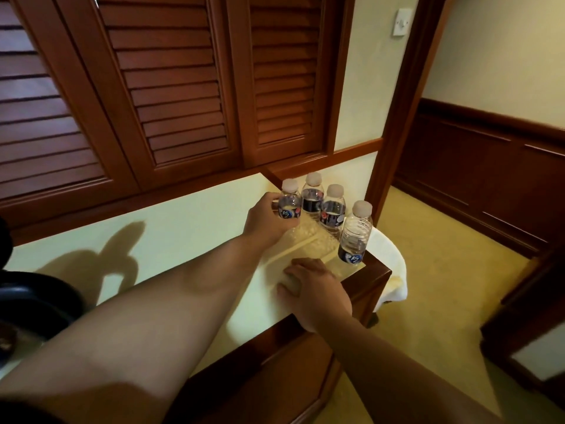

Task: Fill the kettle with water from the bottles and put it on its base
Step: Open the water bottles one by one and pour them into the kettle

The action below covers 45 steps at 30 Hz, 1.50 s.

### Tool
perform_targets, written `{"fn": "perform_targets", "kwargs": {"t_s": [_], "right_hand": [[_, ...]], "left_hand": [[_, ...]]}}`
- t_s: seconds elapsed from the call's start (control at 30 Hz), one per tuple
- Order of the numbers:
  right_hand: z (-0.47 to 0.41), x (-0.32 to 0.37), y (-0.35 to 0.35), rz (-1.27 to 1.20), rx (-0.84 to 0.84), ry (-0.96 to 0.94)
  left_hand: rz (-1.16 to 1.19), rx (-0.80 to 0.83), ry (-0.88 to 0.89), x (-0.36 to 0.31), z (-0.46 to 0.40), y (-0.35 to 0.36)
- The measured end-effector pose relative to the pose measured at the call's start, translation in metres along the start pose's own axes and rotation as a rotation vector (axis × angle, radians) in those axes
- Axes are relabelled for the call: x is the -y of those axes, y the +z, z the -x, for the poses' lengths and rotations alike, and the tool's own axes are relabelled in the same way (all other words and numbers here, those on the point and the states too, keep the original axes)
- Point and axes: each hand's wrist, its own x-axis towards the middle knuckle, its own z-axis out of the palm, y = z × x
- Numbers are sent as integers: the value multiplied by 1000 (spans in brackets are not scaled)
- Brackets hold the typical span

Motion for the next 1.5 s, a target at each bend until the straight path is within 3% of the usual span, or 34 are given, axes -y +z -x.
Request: {"fn": "perform_targets", "kwargs": {"t_s": [0.17, 0.33, 0.47, 0.63, 0.73, 0.83, 1.07, 1.23, 1.5], "right_hand": [[4, 2, 0, -40, -49, 26], [0, 24, 7, 123, 9, -4], [4, 82, 21, 38, -12, -76], [25, 161, 51, 44, 94, -258], [47, 217, 76, 61, 106, -450], [71, 277, 102, -74, 136, -599], [98, 392, 163, -223, 222, -797], [102, 435, 201, -101, 251, -772], [104, 441, 207, -12, 306, -714]], "left_hand": [[-36, 120, -99, 13, 22, -13], [-226, 104, -9, 43, 88, -59], [-138, 68, 37, 90, 154, -121], [-249, -15, 56, 131, 247, -209], [-275, -93, -18, 160, 299, -264], [-268, -200, -59, 184, 345, -313], [-314, -407, -169, 218, 434, -411], [-375, -603, -311, 264, 476, -467], [-226, -1023, -476, 295, 477, -543]]}}
